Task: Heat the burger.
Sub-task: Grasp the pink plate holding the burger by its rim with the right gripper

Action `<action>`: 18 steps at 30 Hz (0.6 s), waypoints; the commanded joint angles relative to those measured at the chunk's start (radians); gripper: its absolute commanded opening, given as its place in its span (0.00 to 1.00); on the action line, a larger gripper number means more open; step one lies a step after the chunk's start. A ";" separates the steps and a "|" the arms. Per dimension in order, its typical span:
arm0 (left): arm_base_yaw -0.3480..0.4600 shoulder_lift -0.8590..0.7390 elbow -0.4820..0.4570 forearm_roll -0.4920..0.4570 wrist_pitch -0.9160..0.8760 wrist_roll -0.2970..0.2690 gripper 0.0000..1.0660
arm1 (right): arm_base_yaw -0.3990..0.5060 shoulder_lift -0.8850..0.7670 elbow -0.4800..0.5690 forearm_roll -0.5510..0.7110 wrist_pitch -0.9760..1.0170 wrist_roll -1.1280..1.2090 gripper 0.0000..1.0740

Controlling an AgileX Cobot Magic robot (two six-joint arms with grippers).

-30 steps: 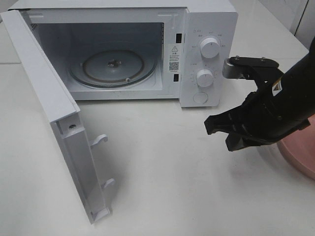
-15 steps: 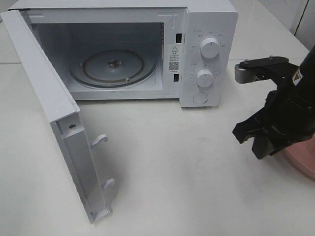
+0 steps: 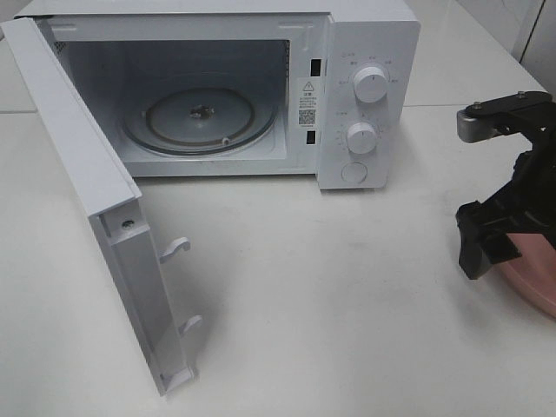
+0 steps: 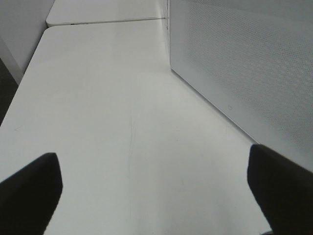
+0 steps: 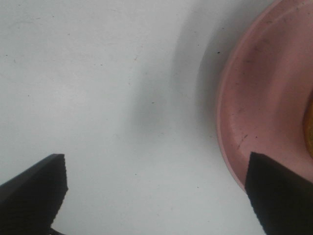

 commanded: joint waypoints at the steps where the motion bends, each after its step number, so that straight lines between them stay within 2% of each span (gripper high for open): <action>1: -0.003 -0.021 0.003 0.002 -0.001 -0.004 0.92 | -0.044 0.005 -0.005 -0.010 0.008 -0.019 0.94; 7: -0.003 -0.021 0.003 0.002 -0.001 -0.004 0.92 | -0.086 0.043 -0.014 -0.016 -0.014 -0.019 0.93; 18: -0.003 -0.021 0.003 0.002 -0.001 -0.004 0.92 | -0.102 0.235 -0.116 -0.022 -0.050 -0.019 0.90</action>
